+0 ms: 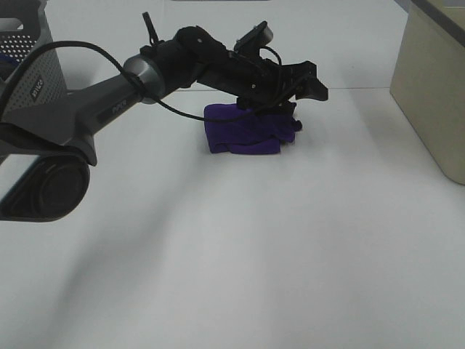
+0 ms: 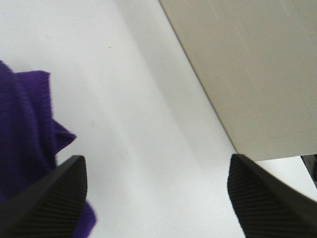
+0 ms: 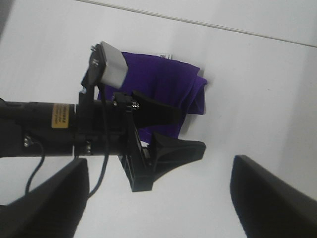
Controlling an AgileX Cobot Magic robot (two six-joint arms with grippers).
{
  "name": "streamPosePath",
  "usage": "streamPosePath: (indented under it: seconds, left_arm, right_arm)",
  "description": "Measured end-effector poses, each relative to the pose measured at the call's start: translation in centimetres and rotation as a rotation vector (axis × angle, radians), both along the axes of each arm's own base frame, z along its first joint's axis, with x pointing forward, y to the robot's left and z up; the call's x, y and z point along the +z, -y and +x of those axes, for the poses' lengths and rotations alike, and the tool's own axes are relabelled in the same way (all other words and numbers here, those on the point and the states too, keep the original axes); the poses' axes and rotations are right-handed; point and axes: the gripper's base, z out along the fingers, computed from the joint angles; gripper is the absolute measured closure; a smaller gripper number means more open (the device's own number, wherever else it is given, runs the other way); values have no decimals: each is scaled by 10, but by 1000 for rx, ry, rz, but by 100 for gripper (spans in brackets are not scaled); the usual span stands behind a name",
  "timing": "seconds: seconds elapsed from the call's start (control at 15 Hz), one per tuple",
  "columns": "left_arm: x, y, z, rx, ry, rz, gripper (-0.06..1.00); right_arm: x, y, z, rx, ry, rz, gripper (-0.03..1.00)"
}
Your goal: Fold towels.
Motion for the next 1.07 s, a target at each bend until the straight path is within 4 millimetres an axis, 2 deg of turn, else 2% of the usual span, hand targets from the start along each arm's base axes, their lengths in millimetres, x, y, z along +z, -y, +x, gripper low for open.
streamPosePath:
  seconds: [0.13, 0.27, 0.4, 0.53, 0.67, 0.87, 1.07]
  left_arm:
    - [-17, 8, -4, -3, -14, 1, 22]
    - [-37, 9, -4, 13, -26, 15, 22]
    - [-29, 9, -4, -17, 6, 11, 22]
    - [1, 5, -6, -100, 78, 23, 22]
    - [44, -14, -4, -160, 143, 56, 22]
    - [106, -77, 5, -196, 185, 201, 22]
    - [148, -141, 8, -21, 106, 430, 22]
  right_arm:
    - [0, 0, 0, 1, -1, 6, 20]
    - [0, -1, 0, 2, -2, 9, 20]
    - [0, -1, 0, 2, -2, 9, 20]
    - [2, -1, -1, 3, 2, 11, 20]
    - [15, 1, -9, 3, 31, 17, 20]
    - [48, 7, -30, -1, 110, 21, 20]
    - [74, 15, -54, -17, 174, 9, 20]
